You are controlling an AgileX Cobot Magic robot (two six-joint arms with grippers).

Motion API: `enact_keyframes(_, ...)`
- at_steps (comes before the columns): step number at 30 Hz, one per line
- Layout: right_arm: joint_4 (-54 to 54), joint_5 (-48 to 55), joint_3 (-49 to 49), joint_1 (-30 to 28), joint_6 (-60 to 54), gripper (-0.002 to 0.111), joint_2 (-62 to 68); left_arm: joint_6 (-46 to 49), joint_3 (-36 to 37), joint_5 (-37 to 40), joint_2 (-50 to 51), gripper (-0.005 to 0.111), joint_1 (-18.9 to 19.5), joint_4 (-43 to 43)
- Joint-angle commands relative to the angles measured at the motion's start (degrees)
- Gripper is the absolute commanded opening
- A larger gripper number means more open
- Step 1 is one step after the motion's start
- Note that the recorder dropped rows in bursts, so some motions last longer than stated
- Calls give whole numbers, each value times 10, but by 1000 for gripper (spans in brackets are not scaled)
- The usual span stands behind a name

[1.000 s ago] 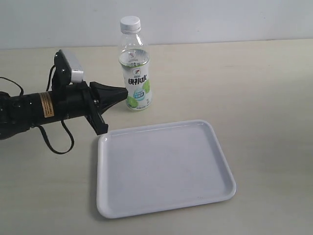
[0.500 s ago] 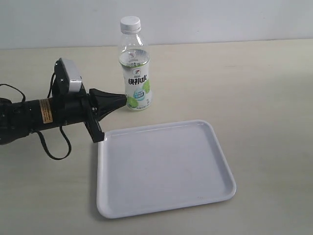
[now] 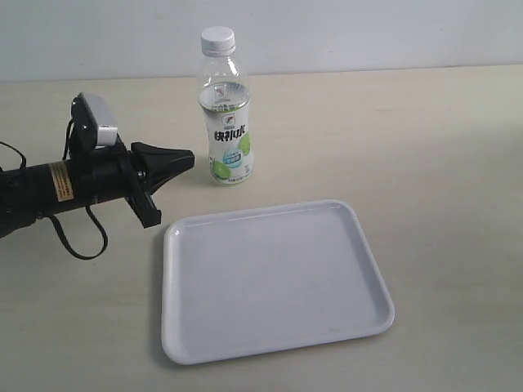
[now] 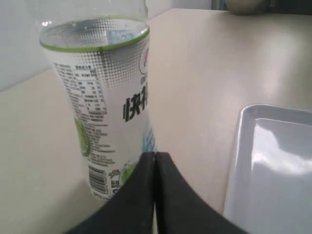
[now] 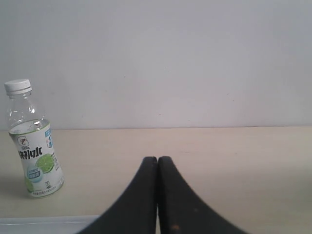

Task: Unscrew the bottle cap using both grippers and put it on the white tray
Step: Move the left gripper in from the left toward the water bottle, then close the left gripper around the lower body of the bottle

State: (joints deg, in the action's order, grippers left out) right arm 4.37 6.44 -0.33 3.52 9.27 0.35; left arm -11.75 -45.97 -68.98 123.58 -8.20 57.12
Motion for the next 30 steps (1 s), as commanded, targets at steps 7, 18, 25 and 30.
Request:
enact_keyframes(7,2,-2,3,-2,0,0,-4,23,-2,-5,1,43,-5,-100)
enact_keyframes(18,0,-2,3,-2,0,0,-4,2,-2,3,1,68,-39,-147)
enact_keyframes(25,0,-2,3,-2,0,0,-4,29,-2,19,1,68,-59,-179)
enact_keyframes(30,0,-2,3,-2,0,0,-4,27,-8,40,1,68,-59,-185)
